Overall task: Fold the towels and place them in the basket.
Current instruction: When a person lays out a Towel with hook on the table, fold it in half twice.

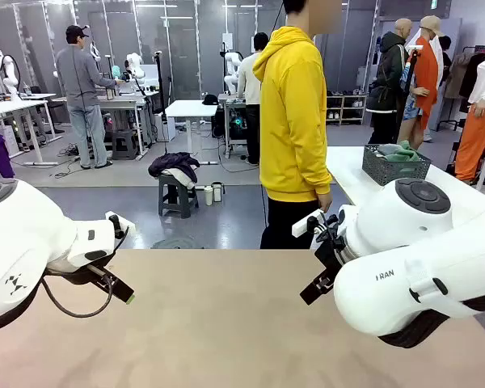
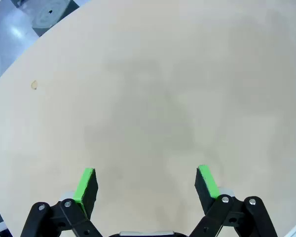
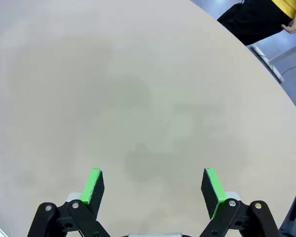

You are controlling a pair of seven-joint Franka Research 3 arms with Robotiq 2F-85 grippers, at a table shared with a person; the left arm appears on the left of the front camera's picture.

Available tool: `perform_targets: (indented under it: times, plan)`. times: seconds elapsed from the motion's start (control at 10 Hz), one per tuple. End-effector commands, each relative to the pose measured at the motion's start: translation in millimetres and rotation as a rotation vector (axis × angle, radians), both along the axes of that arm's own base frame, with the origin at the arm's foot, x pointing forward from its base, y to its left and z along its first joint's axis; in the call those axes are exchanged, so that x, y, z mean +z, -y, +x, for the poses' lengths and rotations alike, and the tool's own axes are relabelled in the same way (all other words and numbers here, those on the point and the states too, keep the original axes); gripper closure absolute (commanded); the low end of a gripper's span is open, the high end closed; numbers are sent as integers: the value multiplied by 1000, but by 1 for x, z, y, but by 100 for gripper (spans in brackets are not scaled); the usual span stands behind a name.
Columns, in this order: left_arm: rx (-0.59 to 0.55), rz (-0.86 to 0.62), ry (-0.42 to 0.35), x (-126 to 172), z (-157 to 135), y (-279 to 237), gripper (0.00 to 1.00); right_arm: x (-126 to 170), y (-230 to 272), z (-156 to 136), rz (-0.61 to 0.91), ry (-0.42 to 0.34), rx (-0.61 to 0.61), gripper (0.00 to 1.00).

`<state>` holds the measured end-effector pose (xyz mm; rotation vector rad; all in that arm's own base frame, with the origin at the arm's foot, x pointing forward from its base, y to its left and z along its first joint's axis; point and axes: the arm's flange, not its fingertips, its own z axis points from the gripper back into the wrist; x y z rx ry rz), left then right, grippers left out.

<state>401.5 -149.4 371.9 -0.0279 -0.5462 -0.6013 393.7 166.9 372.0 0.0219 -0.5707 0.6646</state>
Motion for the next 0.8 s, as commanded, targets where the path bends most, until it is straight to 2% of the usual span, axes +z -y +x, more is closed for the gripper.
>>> perform_targets:
  times: [0.0,0.7]
  plan:
    - [0,0,0,0,0,0,0,0,0,0,0,0,0,0]
    - [0,0,0,0,0,0,0,0,0,0,0,0,0,0]
